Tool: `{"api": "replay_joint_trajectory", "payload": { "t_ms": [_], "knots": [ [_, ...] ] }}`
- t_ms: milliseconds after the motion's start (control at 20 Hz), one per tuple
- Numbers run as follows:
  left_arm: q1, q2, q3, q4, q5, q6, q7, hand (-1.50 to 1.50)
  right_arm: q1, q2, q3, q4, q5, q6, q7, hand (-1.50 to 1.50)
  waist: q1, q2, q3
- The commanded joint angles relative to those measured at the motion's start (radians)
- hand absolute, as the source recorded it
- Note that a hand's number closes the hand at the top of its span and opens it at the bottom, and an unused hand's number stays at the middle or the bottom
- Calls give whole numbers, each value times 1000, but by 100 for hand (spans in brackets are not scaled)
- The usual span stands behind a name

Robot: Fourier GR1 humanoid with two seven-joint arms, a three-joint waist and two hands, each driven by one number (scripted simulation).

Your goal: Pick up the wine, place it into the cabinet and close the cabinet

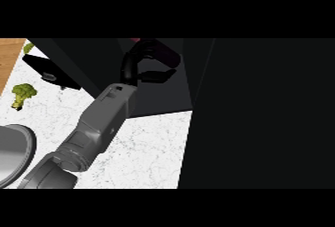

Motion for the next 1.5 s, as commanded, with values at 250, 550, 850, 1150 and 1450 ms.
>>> {"api": "replay_joint_trajectory", "payload": {
  "t_ms": [250,550,850,1150,1450],
  "knots": [
    [-23,34,-8,66,-31,69,-22,-150,46,-23,24,-119,-36,26,21,-150,-7,3,-1],
    [-63,42,20,37,-8,-14,-29,-150,55,-19,33,-126,-38,29,7,-150,-7,0,-2],
    [-67,49,86,-7,53,-150,-81,150,80,-20,25,-124,-33,25,-17,-150,-2,-4,-2],
    [-94,-3,113,-29,76,-240,-99,150,108,-62,-27,-181,-73,36,0,-150,20,-13,0],
    [-85,-36,112,-27,67,-306,-98,-150,123,-64,-53,-197,-59,17,26,-150,60,-24,0]
  ]
}}
